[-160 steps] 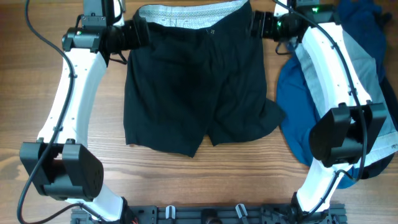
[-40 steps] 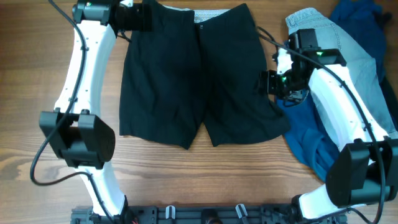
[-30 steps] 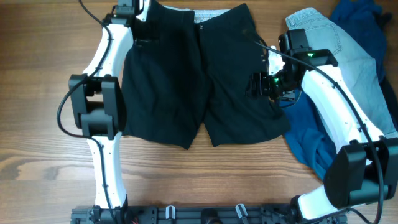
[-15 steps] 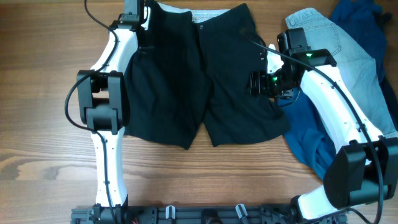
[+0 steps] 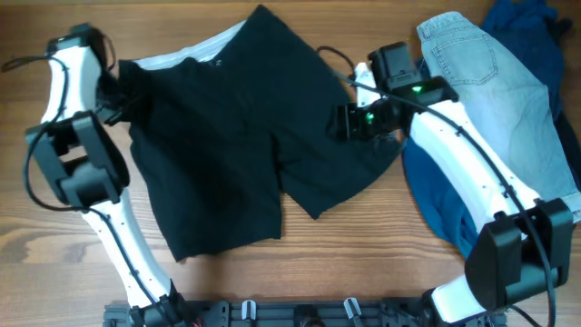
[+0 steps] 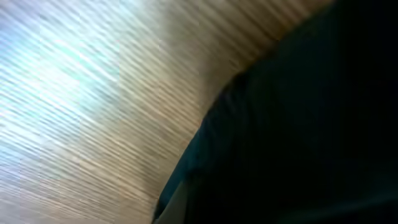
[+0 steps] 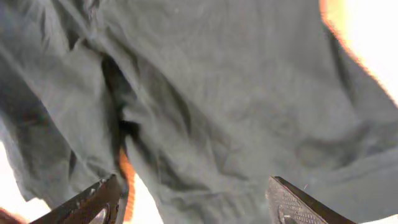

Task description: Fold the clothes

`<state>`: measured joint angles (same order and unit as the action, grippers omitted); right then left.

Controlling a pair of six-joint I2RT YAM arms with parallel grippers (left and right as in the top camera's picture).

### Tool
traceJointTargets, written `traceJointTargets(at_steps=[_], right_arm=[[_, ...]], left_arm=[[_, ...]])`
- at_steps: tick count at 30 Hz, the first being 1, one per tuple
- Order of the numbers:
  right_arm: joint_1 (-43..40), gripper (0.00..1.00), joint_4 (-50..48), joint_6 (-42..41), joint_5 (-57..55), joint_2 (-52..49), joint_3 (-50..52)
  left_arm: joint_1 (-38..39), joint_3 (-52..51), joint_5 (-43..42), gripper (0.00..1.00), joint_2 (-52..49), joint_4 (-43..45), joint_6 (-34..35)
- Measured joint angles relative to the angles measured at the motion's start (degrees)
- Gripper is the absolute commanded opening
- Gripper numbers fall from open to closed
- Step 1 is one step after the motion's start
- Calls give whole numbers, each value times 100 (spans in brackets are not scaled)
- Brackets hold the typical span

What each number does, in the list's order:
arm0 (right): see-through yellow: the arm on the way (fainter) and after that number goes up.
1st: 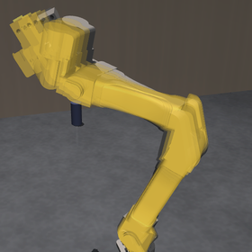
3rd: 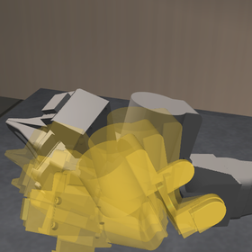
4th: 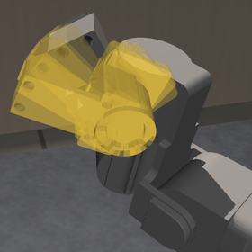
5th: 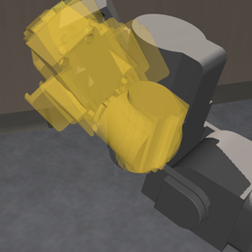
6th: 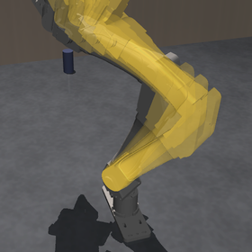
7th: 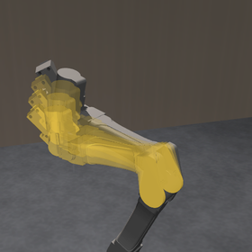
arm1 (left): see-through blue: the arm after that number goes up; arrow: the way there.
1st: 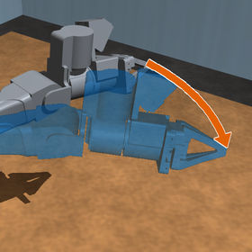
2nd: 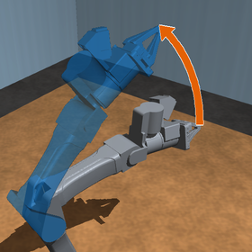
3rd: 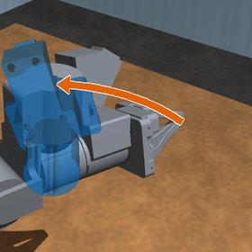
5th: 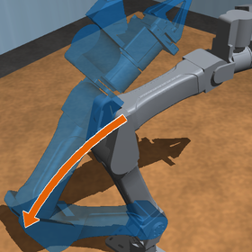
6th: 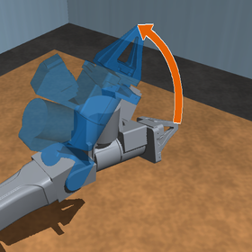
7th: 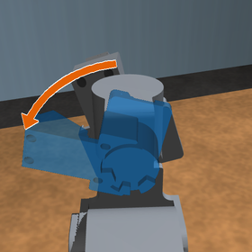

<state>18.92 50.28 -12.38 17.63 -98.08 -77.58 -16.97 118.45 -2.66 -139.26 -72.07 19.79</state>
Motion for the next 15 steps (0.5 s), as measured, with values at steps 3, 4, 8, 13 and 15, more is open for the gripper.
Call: traceJointTargets(at_steps=[3, 4, 8, 13, 15], right_arm=[[573, 77, 107, -188, 37, 0, 0], [839, 77, 127, -286, 42, 0, 0], [1805, 75, -57, -723, 37, -4, 101], [1912, 74, -369, -979, -470, -269, 140], [1606, 74, -568, -874, -704, -308, 142]], left_arm=[[-146, 0, -219, 4, 35, 4, -2], [-153, 0, -243, 4, 55, 28, -20], [-151, 0, -319, 4, 162, 151, -101], [-109, -13, -481, 4, 529, 229, -313], [-46, -33, -507, 22, 911, 240, -422]])
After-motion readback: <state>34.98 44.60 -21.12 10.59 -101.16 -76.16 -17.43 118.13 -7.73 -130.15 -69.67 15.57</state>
